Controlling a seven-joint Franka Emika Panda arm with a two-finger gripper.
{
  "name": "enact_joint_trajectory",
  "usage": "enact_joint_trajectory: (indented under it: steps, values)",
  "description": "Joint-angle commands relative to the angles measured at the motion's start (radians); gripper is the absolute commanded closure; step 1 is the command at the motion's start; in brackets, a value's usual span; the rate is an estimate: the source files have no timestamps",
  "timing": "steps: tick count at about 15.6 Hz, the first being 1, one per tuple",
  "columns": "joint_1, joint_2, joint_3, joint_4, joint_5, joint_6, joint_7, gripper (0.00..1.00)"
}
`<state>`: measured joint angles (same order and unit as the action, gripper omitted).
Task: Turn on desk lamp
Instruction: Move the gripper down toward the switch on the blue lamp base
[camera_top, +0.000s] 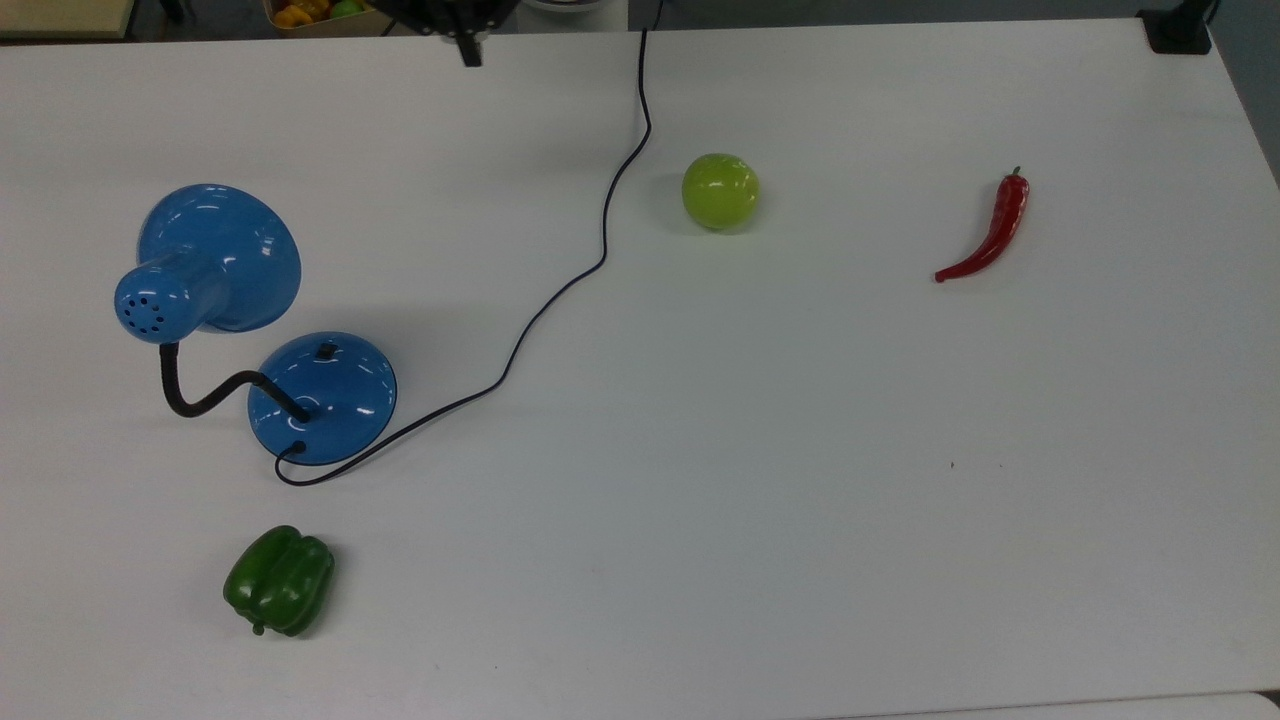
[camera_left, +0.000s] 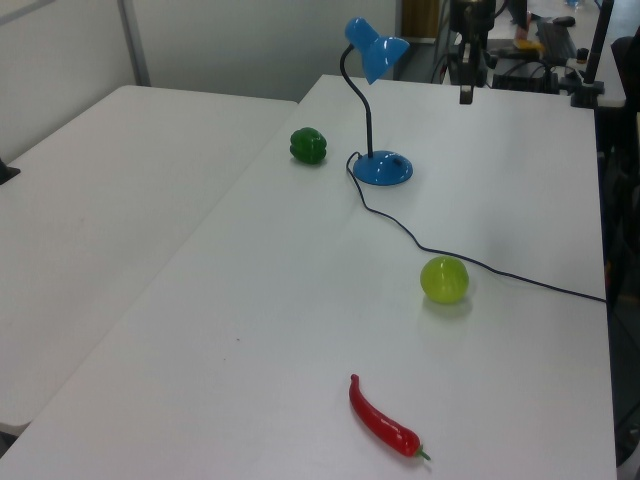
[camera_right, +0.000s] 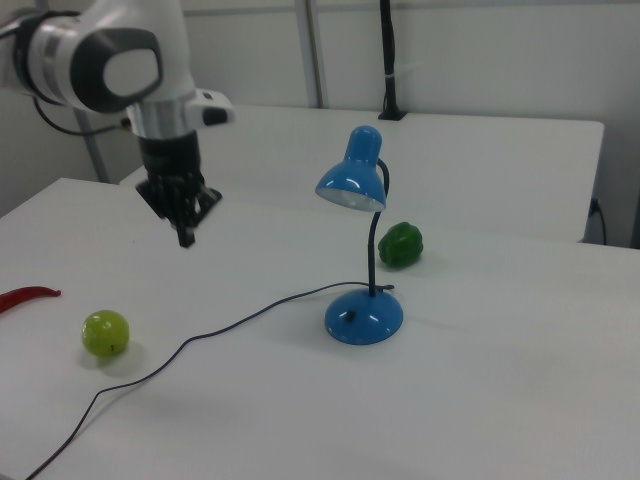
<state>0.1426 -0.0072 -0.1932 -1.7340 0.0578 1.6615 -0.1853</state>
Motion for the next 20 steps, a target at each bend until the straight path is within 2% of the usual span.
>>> enact_joint_trajectory:
  steps: [1,9,15,20]
  values:
    - [0.005,-0.011,-0.042,-0.117,-0.035,0.085,-0.063,1.00]
    - [-0.009,0.022,-0.063,-0.311,-0.072,0.407,-0.046,1.00]
    - [-0.024,0.113,-0.080,-0.366,-0.072,0.674,0.006,1.00]
    - [-0.038,0.196,-0.094,-0.371,-0.062,0.912,0.056,1.00]
